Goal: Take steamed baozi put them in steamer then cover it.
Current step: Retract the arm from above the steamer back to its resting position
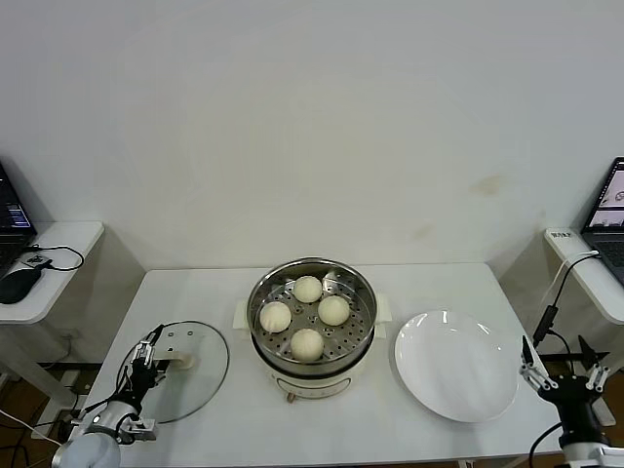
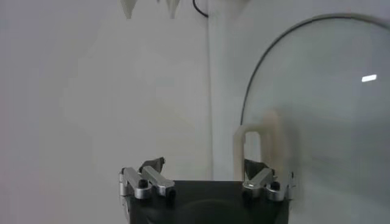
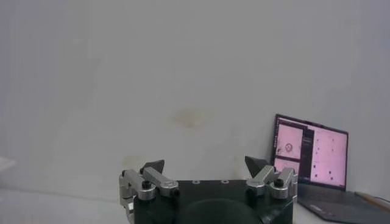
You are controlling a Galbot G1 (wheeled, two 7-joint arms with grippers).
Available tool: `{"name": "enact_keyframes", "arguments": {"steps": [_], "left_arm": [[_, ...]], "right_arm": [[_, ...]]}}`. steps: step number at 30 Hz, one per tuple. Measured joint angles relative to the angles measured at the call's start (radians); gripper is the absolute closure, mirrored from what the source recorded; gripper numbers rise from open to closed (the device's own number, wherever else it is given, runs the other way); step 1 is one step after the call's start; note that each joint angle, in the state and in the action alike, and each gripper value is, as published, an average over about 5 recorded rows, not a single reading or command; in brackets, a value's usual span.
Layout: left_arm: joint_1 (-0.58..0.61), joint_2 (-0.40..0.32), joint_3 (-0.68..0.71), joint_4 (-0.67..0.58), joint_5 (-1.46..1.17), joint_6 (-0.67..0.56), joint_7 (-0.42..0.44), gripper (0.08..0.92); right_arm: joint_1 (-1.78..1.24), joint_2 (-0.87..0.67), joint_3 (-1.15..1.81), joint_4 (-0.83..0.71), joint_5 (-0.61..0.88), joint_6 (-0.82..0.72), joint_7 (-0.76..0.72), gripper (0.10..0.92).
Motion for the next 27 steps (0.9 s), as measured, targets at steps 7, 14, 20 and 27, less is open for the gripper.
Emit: {"name": "enact_keyframes", "arguments": {"steps": [7, 14, 20, 27], "left_arm": [[-0.015, -0.003, 0.003, 0.021, -0.003, -0.001, 0.000, 0.345], [-0.022, -0.005, 0.007, 0.040, -0.014, -0.003, -0.003, 0.553], [-0.023, -0.004, 0.006, 0.044, -0.034, -0.008, -0.021, 0.744], [-0.005, 0.004, -0.013, 0.012, -0.054, -0.002, -0.048, 0.867]], "right_arm": [[0.006, 0.002, -0.015, -0.010, -0.007, 0.000, -0.002, 0.203], [0.009, 0.002, -0.028, -0.011, -0.012, -0.001, -0.003, 0.203], [0.009, 0.002, -0.034, -0.009, -0.016, -0.001, -0.006, 0.203], [0.005, 0.002, -0.038, -0.005, -0.020, -0.001, -0.009, 0.203]]}}
